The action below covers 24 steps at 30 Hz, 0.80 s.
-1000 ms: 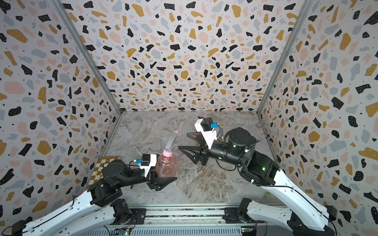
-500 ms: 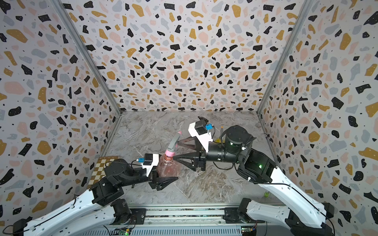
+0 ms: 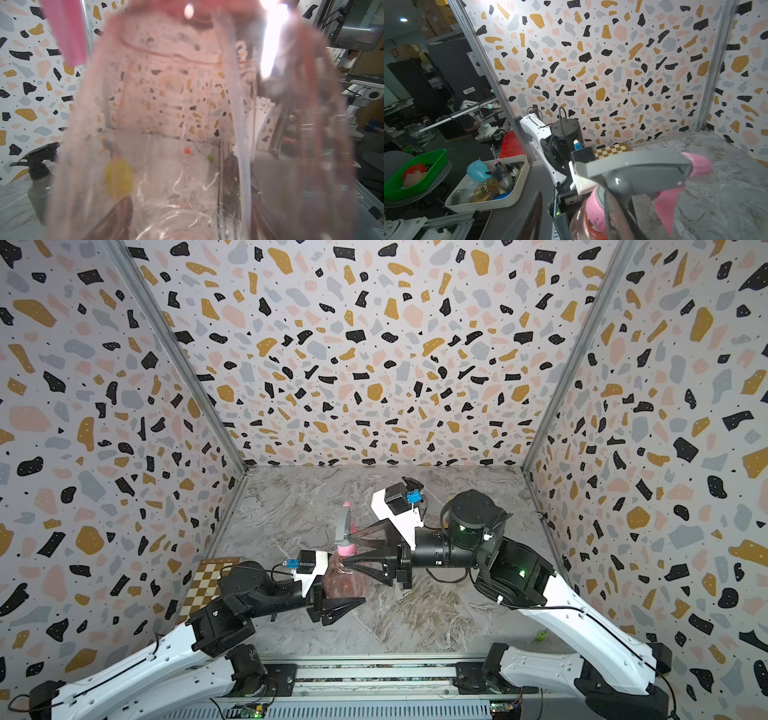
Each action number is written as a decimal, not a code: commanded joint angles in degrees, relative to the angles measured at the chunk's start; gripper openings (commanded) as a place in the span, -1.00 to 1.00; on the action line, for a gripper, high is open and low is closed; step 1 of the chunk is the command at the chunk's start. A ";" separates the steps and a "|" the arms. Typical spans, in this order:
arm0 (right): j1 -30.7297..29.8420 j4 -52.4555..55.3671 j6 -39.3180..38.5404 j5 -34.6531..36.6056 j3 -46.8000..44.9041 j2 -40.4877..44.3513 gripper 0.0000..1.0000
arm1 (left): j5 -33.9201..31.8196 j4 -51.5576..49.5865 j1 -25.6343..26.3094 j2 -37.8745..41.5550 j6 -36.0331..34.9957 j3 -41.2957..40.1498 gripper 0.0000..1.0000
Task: Attach spray nozzles to spray bottles
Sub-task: Screw the spray nozzle on the spray bottle.
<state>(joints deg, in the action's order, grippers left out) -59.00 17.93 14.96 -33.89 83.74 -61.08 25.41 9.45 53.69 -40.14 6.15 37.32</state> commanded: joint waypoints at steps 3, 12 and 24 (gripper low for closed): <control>-2.14 0.75 -0.68 0.67 1.35 0.31 -0.12 | -1.74 3.81 -0.34 0.79 -0.29 -0.28 -1.00; -2.92 4.60 -0.34 14.62 3.56 2.54 0.31 | -3.13 2.28 -0.34 0.73 -0.87 0.21 -1.00; 11.79 -6.31 1.94 -9.41 -2.53 4.28 0.64 | 14.20 8.36 -0.34 1.50 1.44 -1.81 -1.00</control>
<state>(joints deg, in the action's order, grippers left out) -48.05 16.88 16.49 -32.38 81.82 -58.59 32.36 11.92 53.63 -39.16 6.59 36.10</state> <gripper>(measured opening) 0.812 0.794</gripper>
